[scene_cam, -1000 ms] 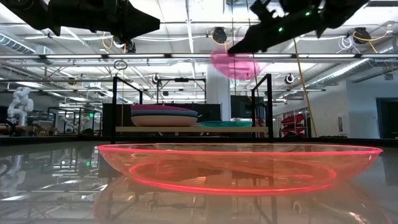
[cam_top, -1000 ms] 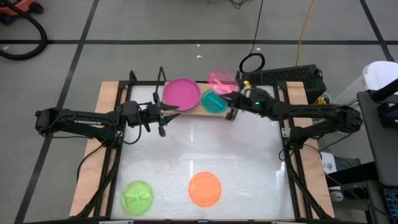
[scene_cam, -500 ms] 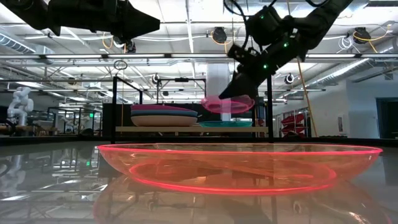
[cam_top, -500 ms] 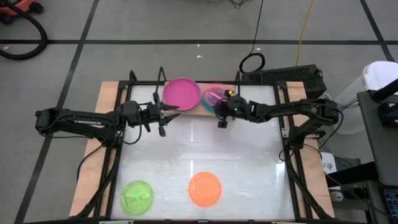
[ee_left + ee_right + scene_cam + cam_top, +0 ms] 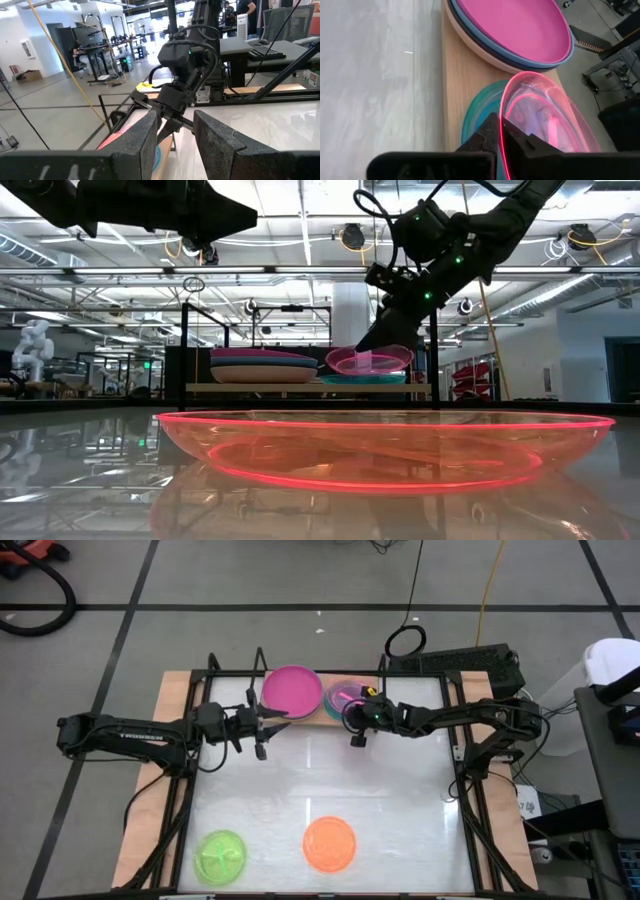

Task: Place and stack plates onto a shelf
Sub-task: Stack the transparent pink plate on top of the transparent sky blue plate on the shelf, then stack the transparent green plate on top of the transparent pink plate on the shelf

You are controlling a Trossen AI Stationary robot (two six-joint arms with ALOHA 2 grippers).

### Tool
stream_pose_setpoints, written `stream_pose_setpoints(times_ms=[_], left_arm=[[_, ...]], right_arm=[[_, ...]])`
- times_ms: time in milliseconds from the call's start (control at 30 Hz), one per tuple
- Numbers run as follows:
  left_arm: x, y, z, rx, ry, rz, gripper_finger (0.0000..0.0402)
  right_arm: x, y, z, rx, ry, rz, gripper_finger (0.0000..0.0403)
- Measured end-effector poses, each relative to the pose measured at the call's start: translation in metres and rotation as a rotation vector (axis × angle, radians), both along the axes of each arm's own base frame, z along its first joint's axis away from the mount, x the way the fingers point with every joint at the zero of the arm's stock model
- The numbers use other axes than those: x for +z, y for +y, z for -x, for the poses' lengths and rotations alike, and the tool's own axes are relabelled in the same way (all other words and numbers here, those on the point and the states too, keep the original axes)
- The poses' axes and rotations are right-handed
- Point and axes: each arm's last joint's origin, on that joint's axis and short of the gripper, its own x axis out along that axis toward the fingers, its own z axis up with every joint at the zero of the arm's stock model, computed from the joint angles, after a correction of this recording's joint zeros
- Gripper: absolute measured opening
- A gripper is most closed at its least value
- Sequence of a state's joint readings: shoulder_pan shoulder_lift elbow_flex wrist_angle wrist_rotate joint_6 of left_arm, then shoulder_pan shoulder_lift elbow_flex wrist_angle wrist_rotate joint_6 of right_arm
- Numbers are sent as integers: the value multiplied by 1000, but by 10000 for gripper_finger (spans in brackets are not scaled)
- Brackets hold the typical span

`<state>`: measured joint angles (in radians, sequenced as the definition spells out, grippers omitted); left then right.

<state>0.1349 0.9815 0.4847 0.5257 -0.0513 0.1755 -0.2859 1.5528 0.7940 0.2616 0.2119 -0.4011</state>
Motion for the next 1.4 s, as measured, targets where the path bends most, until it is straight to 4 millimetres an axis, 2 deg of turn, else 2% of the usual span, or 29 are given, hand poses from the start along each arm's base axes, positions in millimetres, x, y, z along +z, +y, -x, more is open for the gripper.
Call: stream_pose_setpoints(times_ms=[333,433,533,700,833,933,1067,1233,1400], left_arm=[[0,0,0,0,1,-2,136],[0,0,0,0,0,2,136],[-1,0,0,-1,2,18,136],[-5,-5,-1,-26,38,61,136],[-8,-19,-2,-86,74,77,136],[1,-33,-5,-150,99,91,136],[11,-50,-6,-159,225,87,136],[15,-62,-9,-157,430,137,136],[0,-69,-16,-229,657,260,136]], right_arm=[[1,0,-1,-9,-25,-15,83],[8,4,-2,19,-70,-16,102],[22,12,-3,50,-149,-6,113],[58,32,4,116,-304,27,118],[85,53,15,231,-415,4,118],[97,67,22,285,-462,-13,118],[105,84,26,344,-491,-27,118],[103,98,27,397,-464,-37,118],[98,107,28,429,-419,-50,118]])
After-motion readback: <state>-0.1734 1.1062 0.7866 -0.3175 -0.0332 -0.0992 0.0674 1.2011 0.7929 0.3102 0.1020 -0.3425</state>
